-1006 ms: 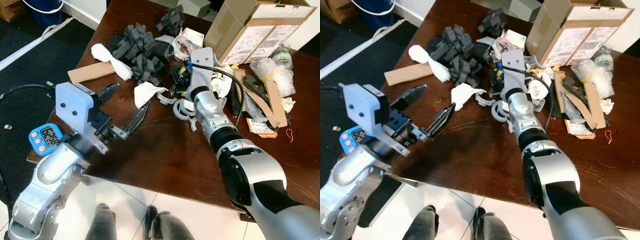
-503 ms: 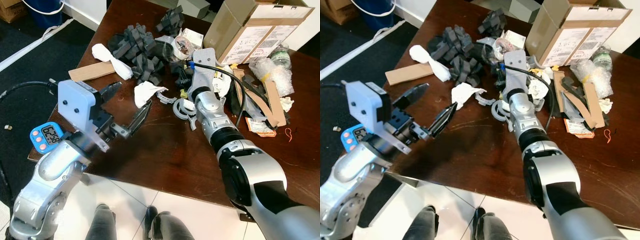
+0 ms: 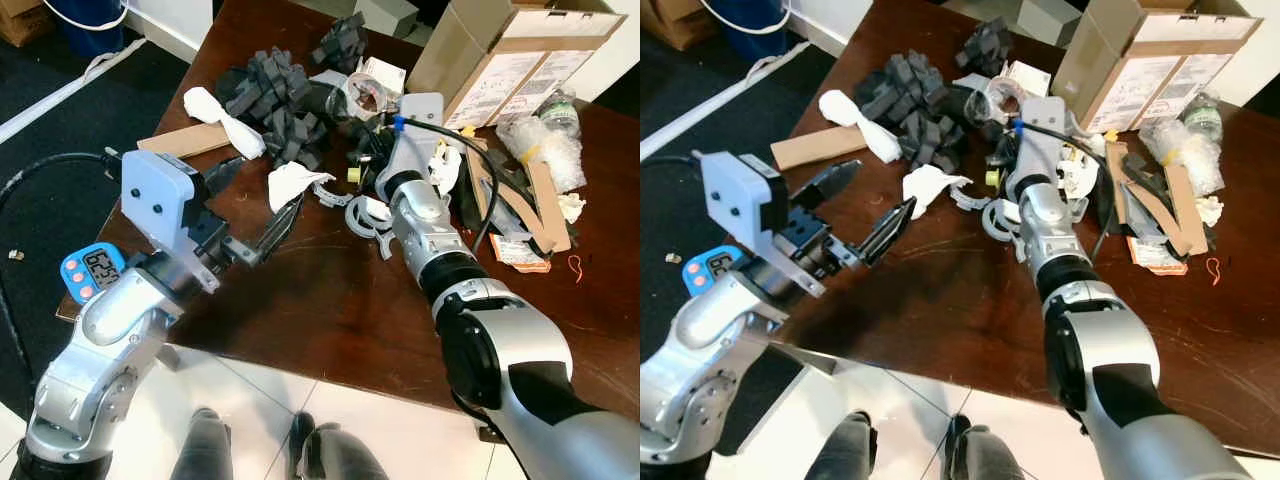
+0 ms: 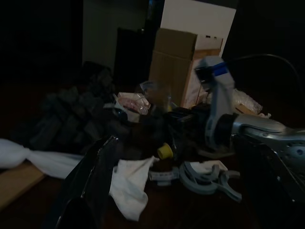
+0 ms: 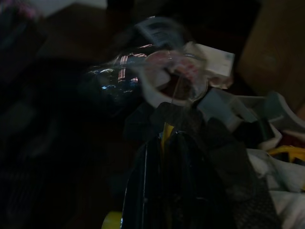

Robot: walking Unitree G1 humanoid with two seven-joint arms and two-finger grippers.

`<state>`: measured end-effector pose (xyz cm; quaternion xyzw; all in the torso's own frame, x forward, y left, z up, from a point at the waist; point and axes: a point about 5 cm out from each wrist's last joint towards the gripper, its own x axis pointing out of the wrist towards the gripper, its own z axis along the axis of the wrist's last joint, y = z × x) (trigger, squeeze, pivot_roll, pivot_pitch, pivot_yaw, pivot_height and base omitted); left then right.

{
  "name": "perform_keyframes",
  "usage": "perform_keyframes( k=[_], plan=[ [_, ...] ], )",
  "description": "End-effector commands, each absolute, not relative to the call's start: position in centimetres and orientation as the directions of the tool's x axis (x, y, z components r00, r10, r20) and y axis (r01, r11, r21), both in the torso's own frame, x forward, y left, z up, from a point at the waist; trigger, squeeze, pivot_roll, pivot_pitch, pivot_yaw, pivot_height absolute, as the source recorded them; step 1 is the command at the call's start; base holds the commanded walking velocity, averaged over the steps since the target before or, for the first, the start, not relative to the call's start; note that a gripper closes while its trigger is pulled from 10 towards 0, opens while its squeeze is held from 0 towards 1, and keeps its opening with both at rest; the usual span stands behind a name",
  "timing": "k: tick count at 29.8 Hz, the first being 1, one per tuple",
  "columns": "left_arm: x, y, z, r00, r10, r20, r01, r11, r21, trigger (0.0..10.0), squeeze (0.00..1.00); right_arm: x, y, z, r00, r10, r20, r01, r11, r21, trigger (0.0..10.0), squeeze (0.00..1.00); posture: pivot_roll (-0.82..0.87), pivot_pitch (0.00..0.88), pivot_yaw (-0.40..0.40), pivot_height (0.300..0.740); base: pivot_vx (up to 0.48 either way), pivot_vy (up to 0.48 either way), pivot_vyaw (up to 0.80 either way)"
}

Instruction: Picking trash to rubbish bin

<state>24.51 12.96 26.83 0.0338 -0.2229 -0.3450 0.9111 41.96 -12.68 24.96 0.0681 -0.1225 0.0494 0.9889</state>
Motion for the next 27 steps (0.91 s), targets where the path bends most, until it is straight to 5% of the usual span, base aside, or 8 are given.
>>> perform_keyframes(
  k=[1,12,15,27],
  plan=[
    [24.3,12.6,26.5,0.648,-0.660,0.379,0.629,0.745,0.222,10.0,0.00,41.9,-13.4,23.8,0.978,0.058,0.199,-0.092,0.982,0.163,0.0,0.00,0.34,0.253,-0.159,0.740,0.000,0.000,0.00],
    [25.3,12.0,26.9,0.608,-0.688,0.396,0.654,0.717,0.240,10.0,0.00,42.1,-16.2,26.2,0.955,-0.011,0.295,-0.120,0.898,0.424,0.0,0.00,0.31,0.209,-0.137,0.740,0.000,0.000,0.00],
    [25.7,11.8,27.0,0.592,-0.701,0.398,0.665,0.703,0.250,10.0,0.00,42.1,-17.1,27.6,0.930,-0.005,0.368,-0.218,0.798,0.562,0.0,0.00,0.31,0.189,-0.128,0.740,0.000,0.000,0.00],
    [26.3,11.6,27.1,0.567,-0.715,0.409,0.681,0.686,0.255,10.0,0.00,41.4,-19.3,28.8,0.846,0.066,0.530,-0.450,0.621,0.641,0.0,0.00,0.29,0.151,-0.115,0.740,0.000,0.000,0.00]
  ],
)
